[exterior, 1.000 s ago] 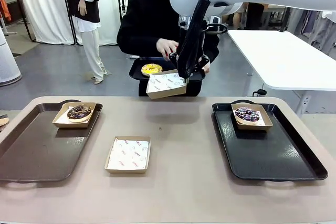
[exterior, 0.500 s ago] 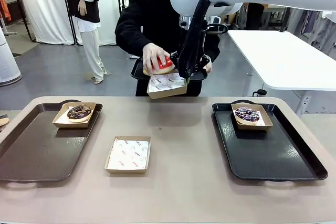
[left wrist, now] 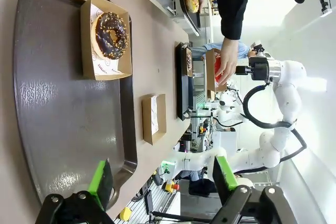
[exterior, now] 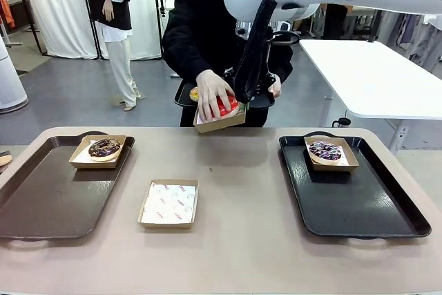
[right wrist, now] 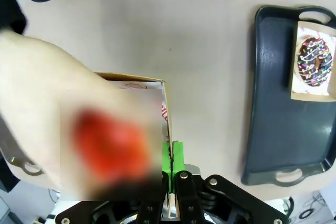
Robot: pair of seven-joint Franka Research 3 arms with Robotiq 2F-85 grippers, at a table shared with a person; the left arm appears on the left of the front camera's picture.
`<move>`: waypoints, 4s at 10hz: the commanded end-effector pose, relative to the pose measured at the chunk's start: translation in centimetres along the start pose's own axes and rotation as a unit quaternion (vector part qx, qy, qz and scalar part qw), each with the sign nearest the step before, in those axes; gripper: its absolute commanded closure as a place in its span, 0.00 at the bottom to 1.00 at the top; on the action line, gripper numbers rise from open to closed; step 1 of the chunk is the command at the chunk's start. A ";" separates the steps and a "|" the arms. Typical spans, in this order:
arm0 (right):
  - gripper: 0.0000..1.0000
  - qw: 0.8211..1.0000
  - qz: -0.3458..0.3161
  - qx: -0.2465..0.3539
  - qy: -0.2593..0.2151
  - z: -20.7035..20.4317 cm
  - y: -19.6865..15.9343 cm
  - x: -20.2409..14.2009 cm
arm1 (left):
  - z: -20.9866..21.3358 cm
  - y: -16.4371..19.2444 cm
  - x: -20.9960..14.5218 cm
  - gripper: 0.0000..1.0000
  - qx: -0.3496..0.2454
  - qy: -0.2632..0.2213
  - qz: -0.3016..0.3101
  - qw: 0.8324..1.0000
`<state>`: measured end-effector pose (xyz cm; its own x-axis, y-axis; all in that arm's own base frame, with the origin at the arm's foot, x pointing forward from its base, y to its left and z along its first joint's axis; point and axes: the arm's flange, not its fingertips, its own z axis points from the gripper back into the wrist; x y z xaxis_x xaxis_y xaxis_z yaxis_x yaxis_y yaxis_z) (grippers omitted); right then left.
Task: Individually package the donuts and arrange them on the tray.
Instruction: Place the picked Paper togo box on the Handle tray while simultaneously picking up another Paper togo box from the table with the other hand.
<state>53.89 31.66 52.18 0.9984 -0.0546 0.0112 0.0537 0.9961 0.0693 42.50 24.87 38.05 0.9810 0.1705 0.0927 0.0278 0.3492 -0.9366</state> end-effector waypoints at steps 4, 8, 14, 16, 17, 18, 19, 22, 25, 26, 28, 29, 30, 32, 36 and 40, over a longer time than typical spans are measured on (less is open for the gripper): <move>1.00 1.000 0.000 0.002 0.000 0.1 0.0 -0.1 | 0.2 -0.1 0.0 0.00 -0.001 -0.001 0.001 1.000; 1.00 1.000 0.000 0.002 0.000 0.1 0.0 -0.1 | 0.2 -0.1 0.0 0.00 -0.001 -0.001 0.001 1.000; 0.99 0.999 0.036 0.010 0.000 0.7 -1.4 -1.7 | -1.1 -1.4 -0.7 0.00 0.036 0.009 -0.016 0.999; 0.99 0.998 0.063 -0.005 -0.015 3.0 -6.1 -5.2 | -3.8 -5.6 -0.1 0.00 0.094 0.049 -0.048 0.993; 0.99 0.998 0.059 -0.007 -0.016 3.8 -8.7 -6.7 | -5.0 -8.3 -0.1 0.00 0.098 0.060 -0.056 0.992; 0.99 0.998 0.053 -0.008 -0.016 4.2 -11.1 -8.1 | -6.5 -10.8 -0.4 0.00 0.127 0.074 -0.072 0.987; 0.99 0.999 0.044 -0.008 -0.011 4.2 -13.5 -9.5 | -8.3 -13.0 -1.1 0.00 0.159 0.080 -0.086 0.980; 0.99 1.000 0.016 -0.025 0.005 3.4 -18.9 -12.4 | -14.8 -17.7 -2.4 0.00 0.241 0.118 -0.118 0.956; 0.99 0.999 -0.006 -0.028 0.017 1.4 -23.2 -11.4 | -21.5 -19.4 -3.4 0.00 0.315 0.136 -0.138 0.929; 0.99 1.000 -0.010 -0.021 0.019 0.6 -24.5 -10.9 | -23.4 -19.7 -3.8 0.00 0.339 0.141 -0.148 0.918; 0.99 1.000 -0.014 -0.015 0.011 -1.0 -26.0 -10.0 | -27.1 -19.7 -5.2 0.00 0.369 0.153 -0.165 0.902; 0.99 1.000 -0.002 -0.023 0.009 -1.6 -26.1 -9.5 | -28.6 -19.3 -5.7 0.00 0.384 0.155 -0.169 0.894; 0.99 0.999 0.010 -0.030 0.007 -2.1 -26.0 -9.1 | -30.0 -18.8 -6.0 0.00 0.397 0.157 -0.170 0.888; 0.99 0.999 -0.012 -0.024 0.018 -1.4 -26.1 -9.4 | -32.9 -18.0 -7.0 0.00 0.427 0.157 -0.182 0.871; 0.99 0.999 -0.012 -0.024 0.018 -1.4 -26.1 -9.4 | -39.0 -16.5 -9.3 0.00 0.481 0.135 -0.210 0.841; 0.99 0.999 -0.012 -0.024 0.018 -1.4 -26.1 -9.4 | -42.4 -14.1 -10.6 0.00 0.515 0.095 -0.223 0.822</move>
<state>43.34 6.32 48.70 0.9979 -0.0614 -0.0204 0.0618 0.9979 0.0175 39.84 -20.67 36.38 0.9236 -0.3277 0.1991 0.3452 0.9367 -0.0595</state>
